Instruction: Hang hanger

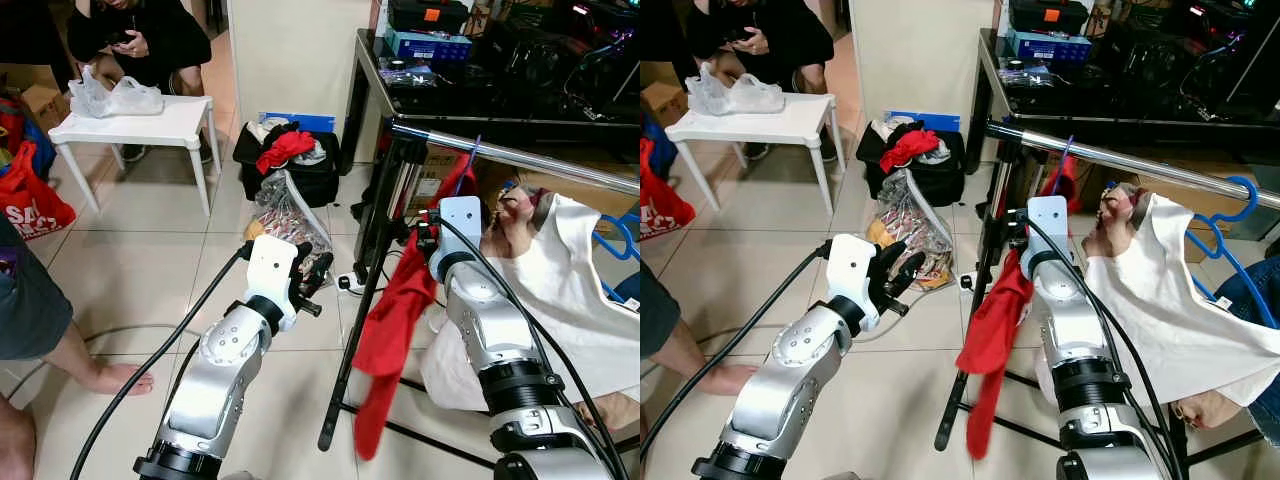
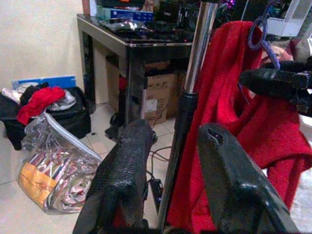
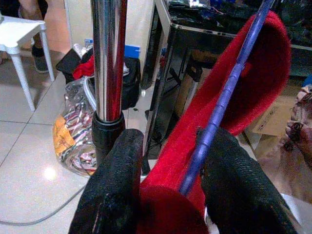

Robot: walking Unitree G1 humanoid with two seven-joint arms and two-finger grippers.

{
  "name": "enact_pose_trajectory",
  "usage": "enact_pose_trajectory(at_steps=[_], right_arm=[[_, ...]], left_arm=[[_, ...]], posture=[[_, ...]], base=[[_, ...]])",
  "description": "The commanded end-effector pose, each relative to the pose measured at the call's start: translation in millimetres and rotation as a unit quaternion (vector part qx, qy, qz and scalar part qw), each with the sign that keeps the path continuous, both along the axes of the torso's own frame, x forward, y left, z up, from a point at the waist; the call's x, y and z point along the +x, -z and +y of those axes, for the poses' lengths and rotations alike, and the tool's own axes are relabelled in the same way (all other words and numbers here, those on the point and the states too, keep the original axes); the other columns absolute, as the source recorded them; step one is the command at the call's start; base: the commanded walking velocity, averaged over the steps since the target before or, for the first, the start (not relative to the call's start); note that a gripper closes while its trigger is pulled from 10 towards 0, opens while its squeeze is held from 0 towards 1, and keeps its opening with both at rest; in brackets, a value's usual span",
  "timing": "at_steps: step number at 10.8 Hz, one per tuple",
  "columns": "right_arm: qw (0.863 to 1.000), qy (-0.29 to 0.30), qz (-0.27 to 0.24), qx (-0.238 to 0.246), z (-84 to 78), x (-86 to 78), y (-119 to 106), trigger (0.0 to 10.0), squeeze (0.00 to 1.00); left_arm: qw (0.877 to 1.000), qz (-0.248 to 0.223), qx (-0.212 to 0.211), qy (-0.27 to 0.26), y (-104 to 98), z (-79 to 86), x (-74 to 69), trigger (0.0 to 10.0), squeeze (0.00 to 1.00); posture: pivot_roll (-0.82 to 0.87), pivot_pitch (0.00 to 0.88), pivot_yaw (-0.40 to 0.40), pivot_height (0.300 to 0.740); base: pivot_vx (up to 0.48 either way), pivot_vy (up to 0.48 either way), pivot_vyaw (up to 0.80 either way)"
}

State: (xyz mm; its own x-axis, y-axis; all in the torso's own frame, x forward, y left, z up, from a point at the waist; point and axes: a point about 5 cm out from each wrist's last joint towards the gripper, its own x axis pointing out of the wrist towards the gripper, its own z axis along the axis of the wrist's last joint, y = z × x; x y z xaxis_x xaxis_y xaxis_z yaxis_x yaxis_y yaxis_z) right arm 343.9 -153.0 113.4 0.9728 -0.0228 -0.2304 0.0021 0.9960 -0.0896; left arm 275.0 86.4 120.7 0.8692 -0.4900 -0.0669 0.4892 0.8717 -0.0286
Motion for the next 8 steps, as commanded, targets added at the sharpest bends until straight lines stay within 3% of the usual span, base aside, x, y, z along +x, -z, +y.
enact_pose_trajectory(at_steps=[1,3,5,7,8], right_arm=[[1.0,0.004,0.003,0.006,-0.9,-0.8,-0.6,10.0,0.0],[1.0,0.01,0.001,0.013,-0.2,0.2,-2.8,10.0,0.0],[1.0,0.012,-0.005,0.017,-0.7,-0.1,-4.9,0.0,0.0],[0.999,0.03,0.003,0.011,-5.9,-1.5,-3.3,0.3,0.0],[0.999,0.035,0.002,0.013,-7.9,-1.6,-3.5,3.5,0.0]], left_arm=[[1.0,-0.004,-0.001,0.003,-0.8,-3.4,-1.6,10.0,0.0],[1.0,-0.005,-0.001,0.002,-0.7,-3.4,-1.3,10.0,0.0],[1.0,-0.005,-0.002,0.001,-0.9,-3.4,-1.3,10.0,0.0],[1.0,-0.005,-0.002,0.002,-0.9,-3.7,-1.8,10.0,0.0],[1.0,-0.005,-0.002,0.002,-0.8,-3.9,-1.6,10.0,0.0]], posture=[[0.03,0.0,-0.063,0.74],[0.03,0.0,-0.063,0.74],[0.03,0.0,-0.062,0.74],[0.03,0.0,-0.06,0.74],[0.03,0.0,-0.06,0.74]], base=[[0.0,0.0,0.0],[0.0,0.0,0.0],[0.0,0.0,0.0],[0.0,0.0,0.0],[0.0,0.0,0.0]])
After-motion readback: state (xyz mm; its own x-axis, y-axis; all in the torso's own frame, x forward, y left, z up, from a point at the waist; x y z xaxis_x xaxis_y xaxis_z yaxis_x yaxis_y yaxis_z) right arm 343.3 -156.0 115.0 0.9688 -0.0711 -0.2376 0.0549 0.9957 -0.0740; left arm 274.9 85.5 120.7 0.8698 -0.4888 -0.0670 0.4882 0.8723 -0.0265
